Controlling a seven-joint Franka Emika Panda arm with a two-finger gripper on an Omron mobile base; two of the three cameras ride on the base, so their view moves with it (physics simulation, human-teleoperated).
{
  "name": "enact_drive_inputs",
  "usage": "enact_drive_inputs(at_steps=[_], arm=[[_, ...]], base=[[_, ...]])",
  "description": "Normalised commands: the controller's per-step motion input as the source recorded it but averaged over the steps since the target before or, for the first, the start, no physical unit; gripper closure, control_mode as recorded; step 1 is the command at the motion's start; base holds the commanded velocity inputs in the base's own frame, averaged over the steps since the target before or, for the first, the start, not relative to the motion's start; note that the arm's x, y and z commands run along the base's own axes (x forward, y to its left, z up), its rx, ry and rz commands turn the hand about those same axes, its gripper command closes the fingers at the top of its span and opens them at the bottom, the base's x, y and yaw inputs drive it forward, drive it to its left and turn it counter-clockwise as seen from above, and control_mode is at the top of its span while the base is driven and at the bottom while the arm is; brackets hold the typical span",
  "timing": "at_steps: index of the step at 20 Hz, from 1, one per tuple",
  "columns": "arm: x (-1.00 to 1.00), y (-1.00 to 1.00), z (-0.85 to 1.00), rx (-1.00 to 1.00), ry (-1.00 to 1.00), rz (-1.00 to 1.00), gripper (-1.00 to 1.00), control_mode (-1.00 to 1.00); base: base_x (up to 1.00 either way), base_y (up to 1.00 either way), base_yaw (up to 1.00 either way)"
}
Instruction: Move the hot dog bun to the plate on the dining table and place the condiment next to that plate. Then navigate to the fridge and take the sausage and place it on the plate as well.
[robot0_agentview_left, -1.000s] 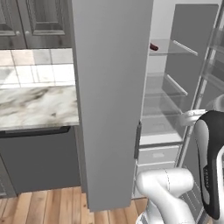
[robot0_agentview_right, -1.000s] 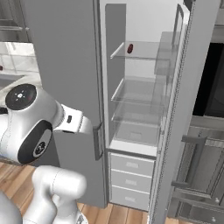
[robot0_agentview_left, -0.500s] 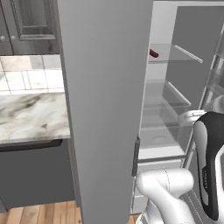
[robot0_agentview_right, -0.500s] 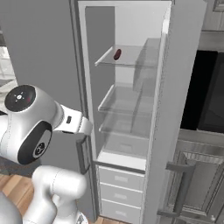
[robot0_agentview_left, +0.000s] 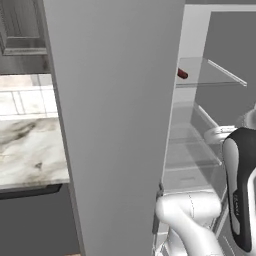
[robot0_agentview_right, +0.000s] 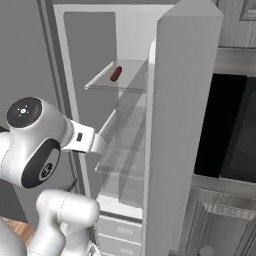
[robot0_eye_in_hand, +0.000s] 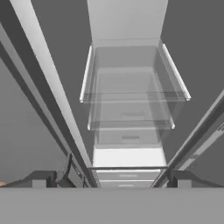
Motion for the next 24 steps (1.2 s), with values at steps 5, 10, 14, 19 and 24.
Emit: enact_drive_inputs(at_steps=[5, 10, 14, 19, 24], arm=[[0.0, 0.0, 0.0, 0.0, 0.0, 0.0, -1.0, 1.0], [0.0, 0.0, 0.0, 0.0, 0.0, 0.0, -1.0, 1.0], [0.25, -0.18, 0.0, 0.02, 0.0, 0.04, -1.0, -1.0], [0.34, -0.16, 0.04, 0.0, 0.0, 0.02, -1.0, -1.0], [0.03, -0.08, 0.48, -0.04, 0.0, -0.03, -1.0, -1.0]], base=[[0.66, -0.15, 0.01], [0.57, -0.41, 0.06], [0.32, -0.17, 0.03], [0.0, 0.0, 0.0], [0.0, 0.0, 0.0]])
